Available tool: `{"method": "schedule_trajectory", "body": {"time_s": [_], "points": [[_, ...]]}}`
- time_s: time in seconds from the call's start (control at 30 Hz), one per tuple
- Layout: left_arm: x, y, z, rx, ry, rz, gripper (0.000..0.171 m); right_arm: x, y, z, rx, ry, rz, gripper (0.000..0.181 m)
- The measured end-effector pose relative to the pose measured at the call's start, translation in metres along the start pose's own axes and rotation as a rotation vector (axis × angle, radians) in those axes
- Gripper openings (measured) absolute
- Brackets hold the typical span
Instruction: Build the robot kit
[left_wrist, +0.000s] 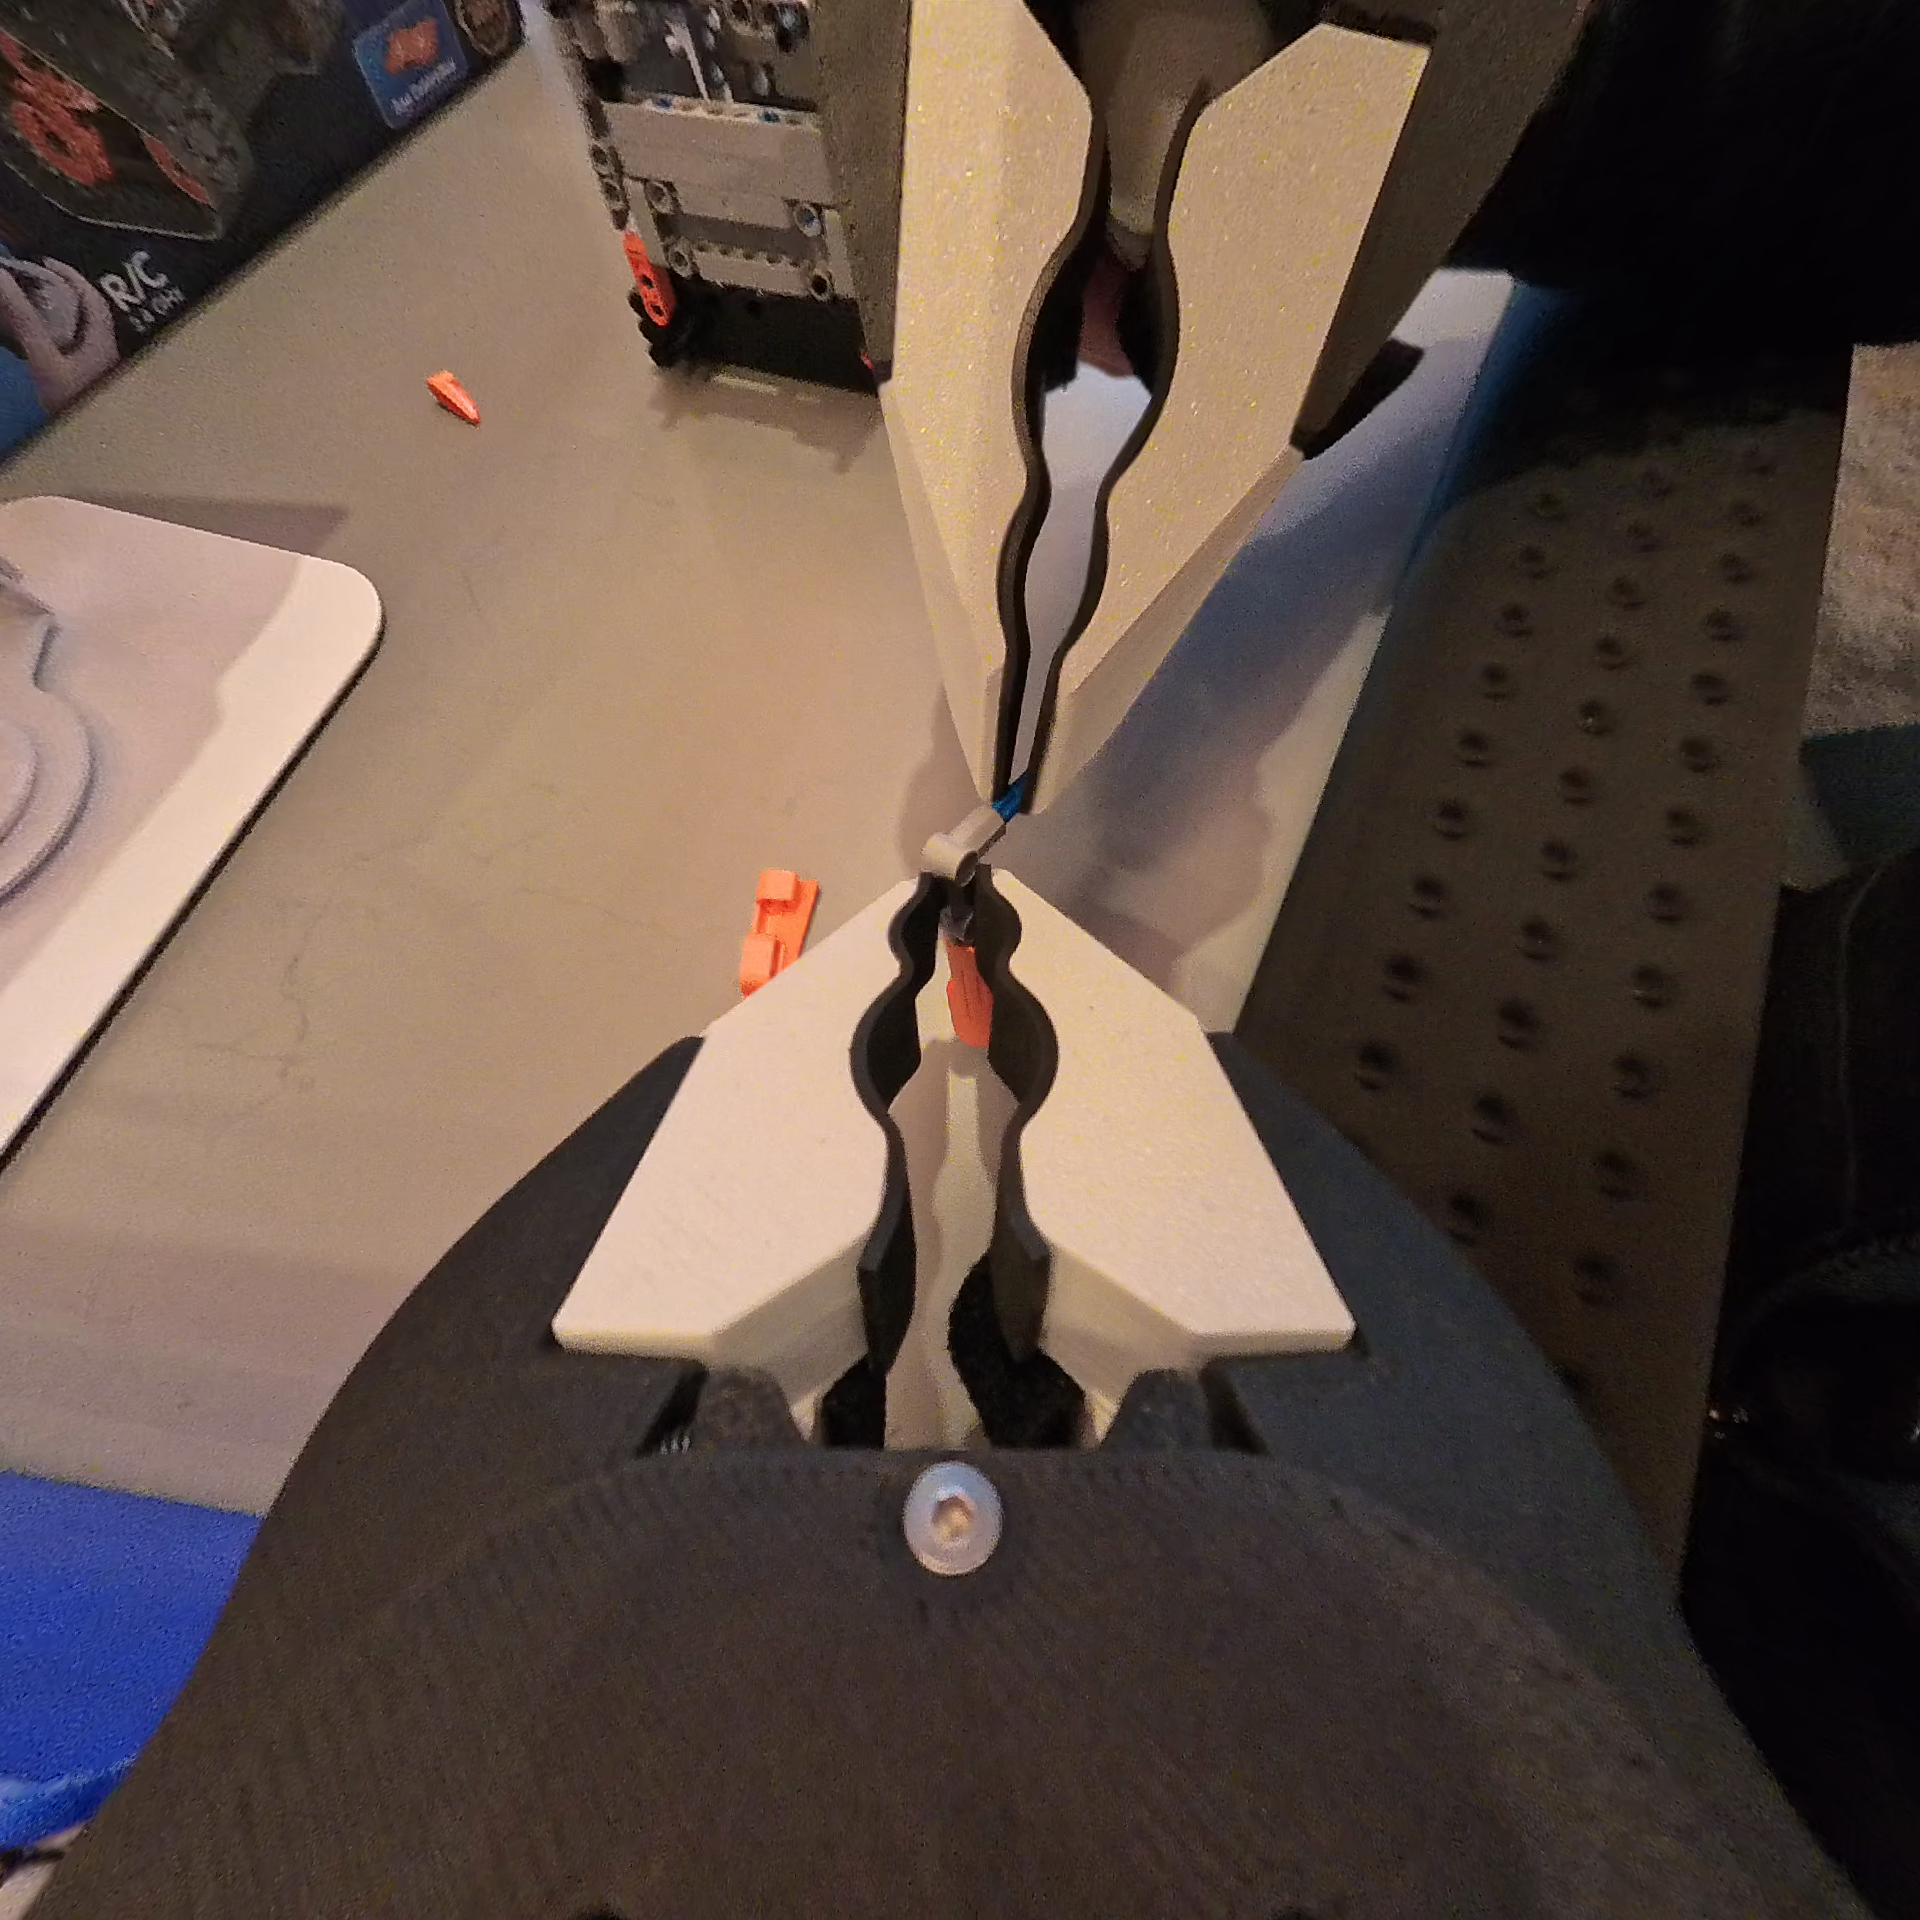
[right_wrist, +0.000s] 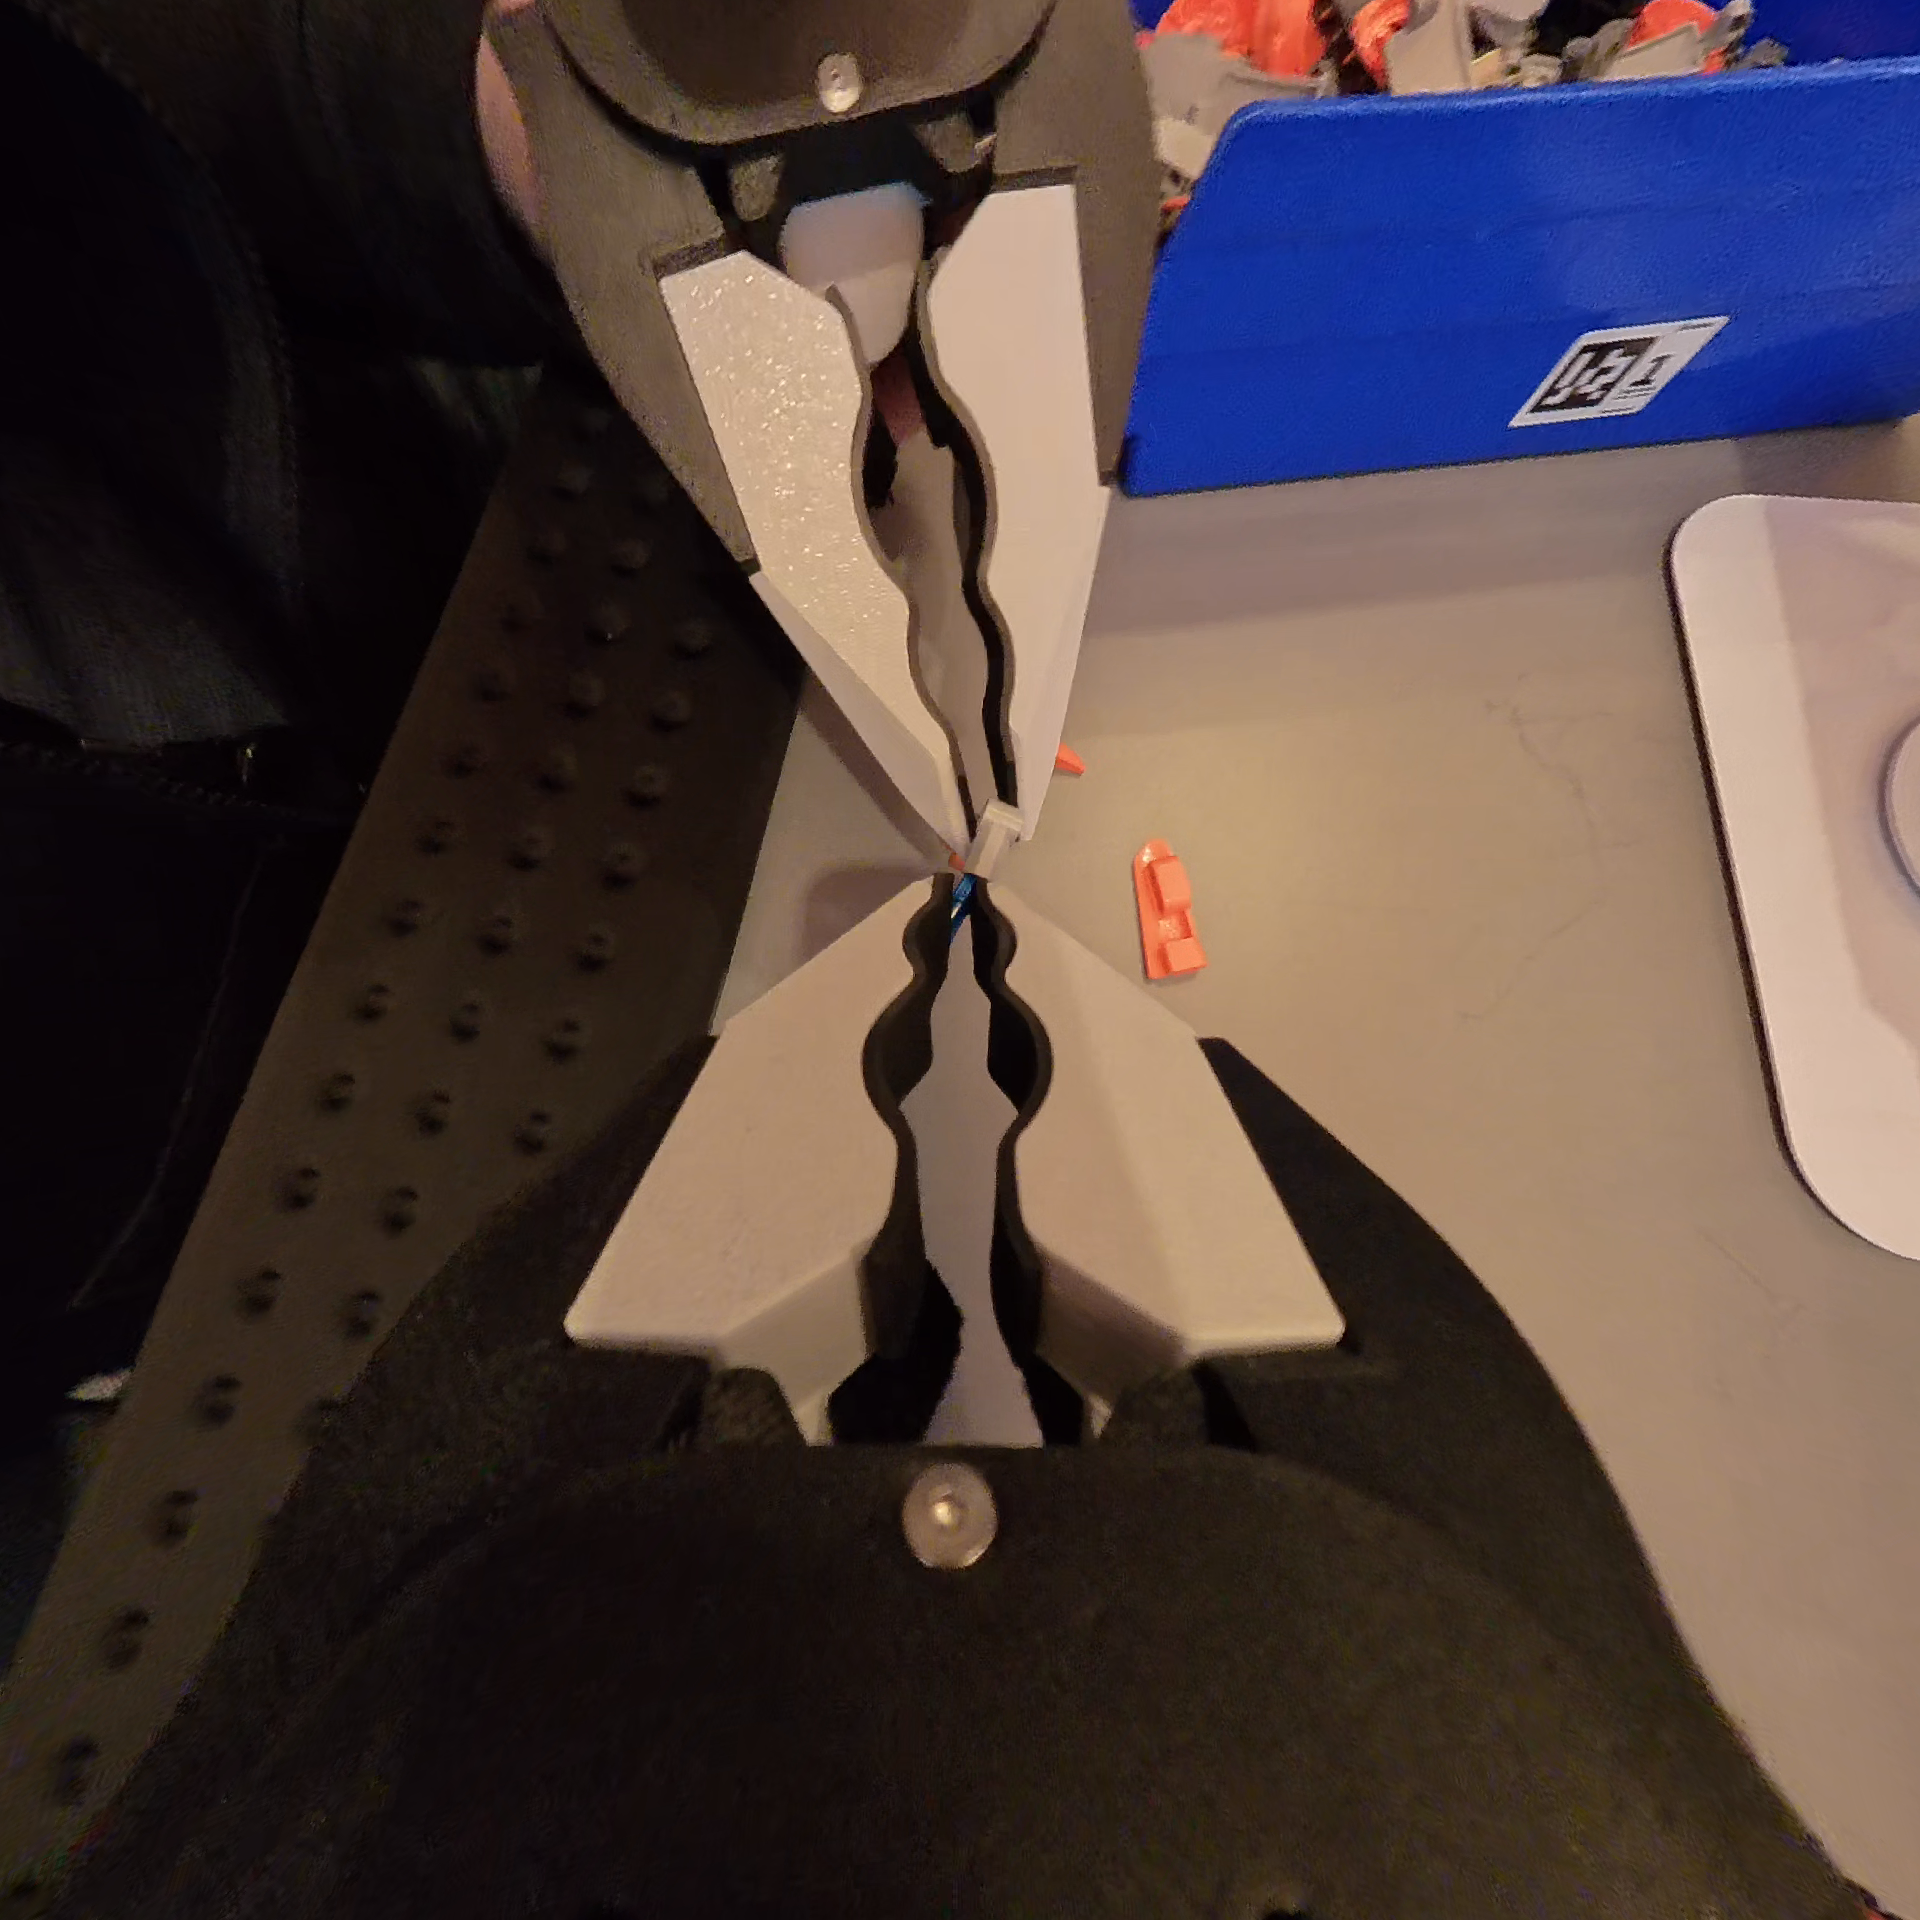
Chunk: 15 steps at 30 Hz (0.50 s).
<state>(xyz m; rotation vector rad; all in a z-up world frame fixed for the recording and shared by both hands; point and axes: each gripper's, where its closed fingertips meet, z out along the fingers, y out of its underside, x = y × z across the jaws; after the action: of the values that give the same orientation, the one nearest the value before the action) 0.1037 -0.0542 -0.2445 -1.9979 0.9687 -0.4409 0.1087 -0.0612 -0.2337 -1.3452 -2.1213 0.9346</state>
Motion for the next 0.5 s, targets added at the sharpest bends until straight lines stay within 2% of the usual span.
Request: {"method": "schedule_trajectory", "body": {"time_s": [0.27,0.5], "points": [[-0.006,-0.014,-0.007,0.098,-0.012,-0.056,0.004,0.007,-0.010,-0.011,0.089,0.027,0.058,0.001],[-0.004,-0.015,-0.006,0.092,-0.010,-0.038,0.004,0.004,-0.009,-0.011,0.055,0.029,0.014,0.001]]}}
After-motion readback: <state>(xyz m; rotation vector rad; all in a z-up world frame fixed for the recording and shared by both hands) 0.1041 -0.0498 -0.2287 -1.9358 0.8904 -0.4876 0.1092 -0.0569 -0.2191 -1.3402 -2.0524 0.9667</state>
